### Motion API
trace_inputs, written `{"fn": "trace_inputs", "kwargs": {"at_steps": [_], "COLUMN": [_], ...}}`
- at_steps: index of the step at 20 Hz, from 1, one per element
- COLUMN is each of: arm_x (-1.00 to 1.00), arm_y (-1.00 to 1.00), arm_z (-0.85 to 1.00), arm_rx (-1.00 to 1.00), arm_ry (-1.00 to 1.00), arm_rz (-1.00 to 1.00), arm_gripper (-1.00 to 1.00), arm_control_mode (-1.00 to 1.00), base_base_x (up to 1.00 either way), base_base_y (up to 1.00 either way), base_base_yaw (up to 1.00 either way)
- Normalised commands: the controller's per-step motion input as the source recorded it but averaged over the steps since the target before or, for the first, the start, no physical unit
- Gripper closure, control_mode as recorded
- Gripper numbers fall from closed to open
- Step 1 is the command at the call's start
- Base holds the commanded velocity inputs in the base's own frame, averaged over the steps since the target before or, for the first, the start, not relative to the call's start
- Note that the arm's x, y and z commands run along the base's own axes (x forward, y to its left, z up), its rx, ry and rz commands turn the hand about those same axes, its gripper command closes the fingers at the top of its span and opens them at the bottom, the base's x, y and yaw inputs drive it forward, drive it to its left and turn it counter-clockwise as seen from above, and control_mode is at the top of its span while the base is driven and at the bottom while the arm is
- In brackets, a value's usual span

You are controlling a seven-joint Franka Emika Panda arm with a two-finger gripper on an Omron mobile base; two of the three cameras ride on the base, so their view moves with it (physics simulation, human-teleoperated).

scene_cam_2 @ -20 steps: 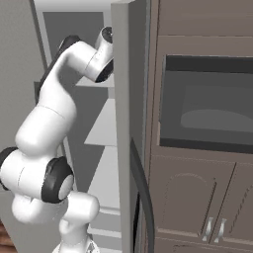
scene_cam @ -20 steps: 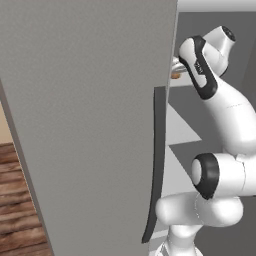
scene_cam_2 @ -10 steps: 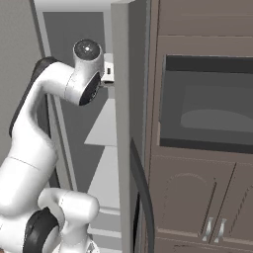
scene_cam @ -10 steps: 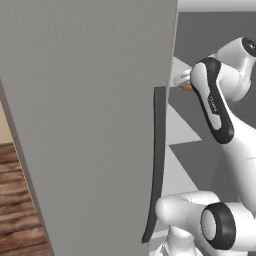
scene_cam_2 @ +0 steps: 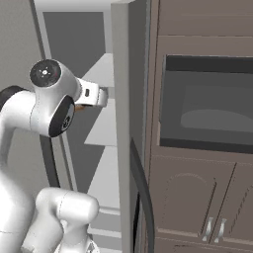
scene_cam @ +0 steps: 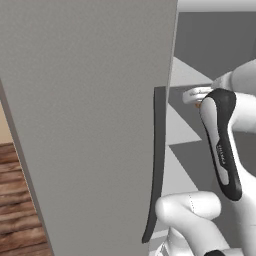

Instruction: Take the tangerine, orange, and fish from the freezer and place them in the bowl on the counter.

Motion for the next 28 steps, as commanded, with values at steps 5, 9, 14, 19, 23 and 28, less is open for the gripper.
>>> {"fn": "trace_inputs", "kwargs": {"at_steps": [5, 9, 14, 19, 23, 28], "arm_x": [-0.99, -0.99, -0.73, -0.38, -0.13, -0.09], "arm_y": [0.02, 0.11, 0.16, 0.10, 0.04, 0.00], "arm_z": [0.00, -0.04, 0.00, 0.00, 0.00, -0.03], "arm_rx": [-0.01, -0.11, -0.10, -0.08, -0.01, 0.00], "arm_ry": [0.03, 0.04, 0.09, 0.09, 0.05, 0.00], "arm_rz": [0.00, 0.00, 0.00, 0.00, 0.00, 0.00], "arm_gripper": [1.00, 1.00, 1.00, 1.00, 1.00, 1.00], "arm_control_mode": [-1.00, -1.00, -1.00, -1.00, -1.00, 1.00], "base_base_x": [0.00, 0.00, 0.00, 0.00, 0.00, -0.36], "base_base_y": [0.00, 0.00, 0.00, 0.00, 0.00, 0.08], "base_base_yaw": [0.00, 0.00, 0.00, 0.00, 0.00, 0.00]}}
